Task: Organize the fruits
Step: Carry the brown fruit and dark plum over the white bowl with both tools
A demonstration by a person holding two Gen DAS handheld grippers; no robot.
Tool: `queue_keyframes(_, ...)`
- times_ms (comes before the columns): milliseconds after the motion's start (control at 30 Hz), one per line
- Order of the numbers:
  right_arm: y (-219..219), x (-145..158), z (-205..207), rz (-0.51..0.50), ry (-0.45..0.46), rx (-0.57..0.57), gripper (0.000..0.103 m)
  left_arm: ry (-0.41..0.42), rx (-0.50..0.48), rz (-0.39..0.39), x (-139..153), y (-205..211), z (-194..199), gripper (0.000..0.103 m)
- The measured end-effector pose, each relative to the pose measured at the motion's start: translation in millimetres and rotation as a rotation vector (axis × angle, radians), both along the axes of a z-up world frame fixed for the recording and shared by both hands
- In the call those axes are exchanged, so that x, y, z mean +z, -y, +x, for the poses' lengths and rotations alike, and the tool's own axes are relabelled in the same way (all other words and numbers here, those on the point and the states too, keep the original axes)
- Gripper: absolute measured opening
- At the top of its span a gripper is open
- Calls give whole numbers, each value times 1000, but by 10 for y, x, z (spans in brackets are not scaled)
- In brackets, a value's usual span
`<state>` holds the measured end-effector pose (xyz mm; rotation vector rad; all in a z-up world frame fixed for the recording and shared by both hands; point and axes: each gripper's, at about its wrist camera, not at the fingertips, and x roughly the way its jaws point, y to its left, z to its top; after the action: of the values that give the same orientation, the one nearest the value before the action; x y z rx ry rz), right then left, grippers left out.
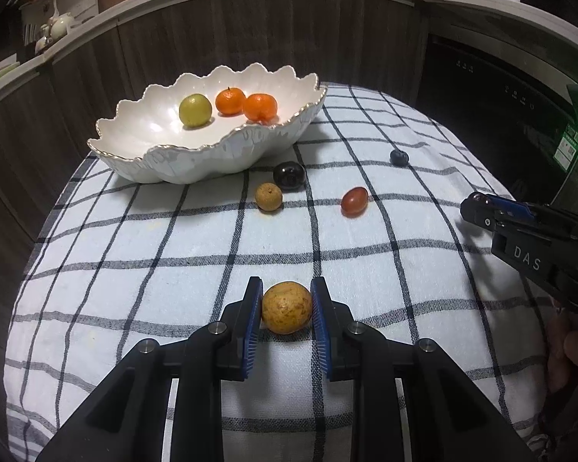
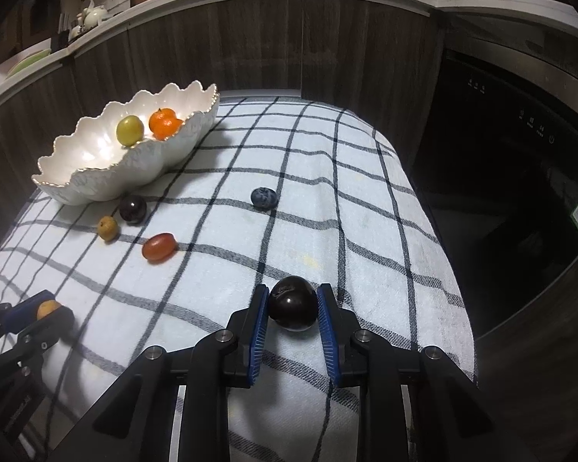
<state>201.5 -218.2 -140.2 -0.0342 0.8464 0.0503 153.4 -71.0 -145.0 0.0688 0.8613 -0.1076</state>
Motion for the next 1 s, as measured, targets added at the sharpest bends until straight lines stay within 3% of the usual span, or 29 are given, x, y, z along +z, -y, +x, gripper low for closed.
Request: queue_keyframes(1000,-459,541,-101,8,75,52,27,50,88,-37,409,-381,-2,26)
